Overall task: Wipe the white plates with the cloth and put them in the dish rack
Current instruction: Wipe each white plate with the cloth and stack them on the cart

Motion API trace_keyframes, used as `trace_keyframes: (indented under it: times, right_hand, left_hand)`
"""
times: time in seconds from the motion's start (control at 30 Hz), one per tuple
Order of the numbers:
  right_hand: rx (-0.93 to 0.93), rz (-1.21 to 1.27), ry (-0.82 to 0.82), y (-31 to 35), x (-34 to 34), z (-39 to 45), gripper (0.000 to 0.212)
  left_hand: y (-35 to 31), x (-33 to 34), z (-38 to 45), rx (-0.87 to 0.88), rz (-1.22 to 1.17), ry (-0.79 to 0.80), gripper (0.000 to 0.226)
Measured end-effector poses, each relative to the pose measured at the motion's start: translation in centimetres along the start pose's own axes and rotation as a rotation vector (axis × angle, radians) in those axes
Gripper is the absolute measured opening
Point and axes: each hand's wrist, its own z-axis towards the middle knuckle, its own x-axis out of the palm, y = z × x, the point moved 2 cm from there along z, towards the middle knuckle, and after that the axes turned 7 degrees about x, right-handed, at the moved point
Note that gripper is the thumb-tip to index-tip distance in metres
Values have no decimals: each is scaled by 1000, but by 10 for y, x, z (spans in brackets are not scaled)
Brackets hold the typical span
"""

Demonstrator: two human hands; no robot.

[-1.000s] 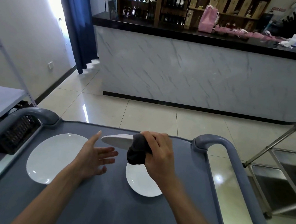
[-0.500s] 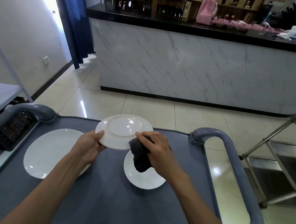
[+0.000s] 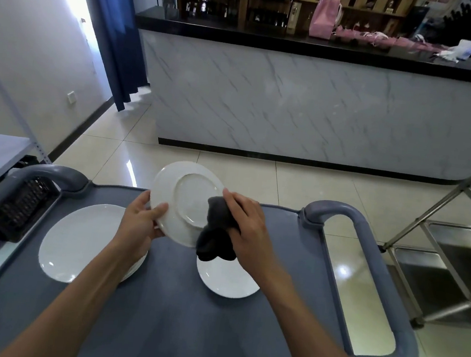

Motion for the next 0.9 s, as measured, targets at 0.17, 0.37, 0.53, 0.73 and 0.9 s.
trace_keyframes:
  times: [0.17,0.37,0.53,0.73,0.9]
  right_hand:
    - [26,56,-42,8,16,6,62]
    - [98,47,-164,9,28,0,39]
    - [34,-91,-87,8,41,-26,52]
    - [49,0,-97,5,40,-40,48]
    - [111,46,-225,10,28,-25,46]
  left_hand:
    - [9,11,-21,37,79,119,32]
    - [5,16,-34,76,121,176,30]
    - [2,20,-39,101,70,122,30]
    - [0,27,-43,100,113,166,29]
    - [-5,37,-44,72,218,310,29]
